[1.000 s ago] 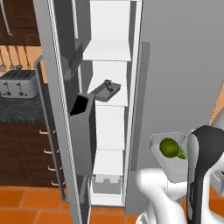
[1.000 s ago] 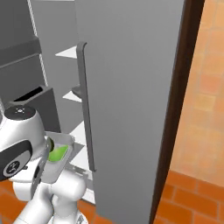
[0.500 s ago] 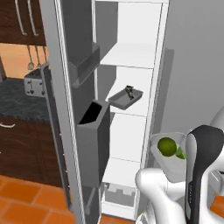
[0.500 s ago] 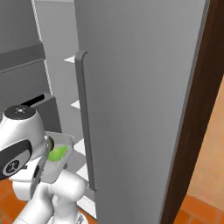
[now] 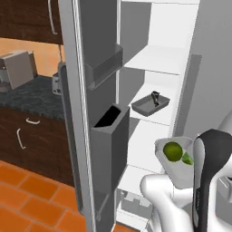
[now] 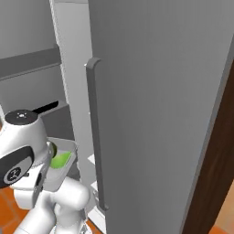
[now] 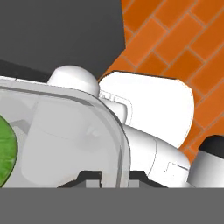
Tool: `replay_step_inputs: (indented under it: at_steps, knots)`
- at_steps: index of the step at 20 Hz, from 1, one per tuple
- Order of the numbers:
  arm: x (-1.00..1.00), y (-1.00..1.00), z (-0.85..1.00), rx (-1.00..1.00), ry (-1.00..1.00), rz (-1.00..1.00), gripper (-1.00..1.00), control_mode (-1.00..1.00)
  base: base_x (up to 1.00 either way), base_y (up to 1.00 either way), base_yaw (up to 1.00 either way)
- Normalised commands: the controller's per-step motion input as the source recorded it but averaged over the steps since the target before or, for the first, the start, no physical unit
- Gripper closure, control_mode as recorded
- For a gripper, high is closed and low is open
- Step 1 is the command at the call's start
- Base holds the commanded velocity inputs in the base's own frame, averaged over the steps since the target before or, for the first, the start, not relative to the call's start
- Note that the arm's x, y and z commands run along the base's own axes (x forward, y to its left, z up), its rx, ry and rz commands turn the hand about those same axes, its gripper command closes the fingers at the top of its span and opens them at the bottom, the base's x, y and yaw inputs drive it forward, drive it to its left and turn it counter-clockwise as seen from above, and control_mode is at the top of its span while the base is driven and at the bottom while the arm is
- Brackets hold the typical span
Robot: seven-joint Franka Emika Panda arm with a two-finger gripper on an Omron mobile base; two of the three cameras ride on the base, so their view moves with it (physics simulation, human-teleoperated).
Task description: Take the meat container that has the fish and place it on the second highest rack of the freezer. Then take the vegetable container that has the lemon wedge and lime and place it on the highest rack of the freezer.
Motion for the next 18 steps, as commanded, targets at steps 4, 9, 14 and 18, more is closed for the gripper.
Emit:
replay_step_inputs:
  at_steps: [4, 9, 14, 18]
  knots:
    - [0.00, 0.00, 0.00, 0.00, 0.00, 0.00, 1.00, 1.00, 0.50, 0.00, 0.10]
    - [0.00, 0.00, 0.00, 0.00, 0.00, 0.00, 1.00, 1.00, 0.26, 0.30, -0.04]
    - [0.00, 0.00, 0.00, 0.00, 0.00, 0.00, 1.00, 1.00, 0.25, 0.46, -0.21]
    - [0.00, 0.00, 0.00, 0.00, 0.00, 0.00, 1.00, 1.00, 0.13, 0.36, -0.28]
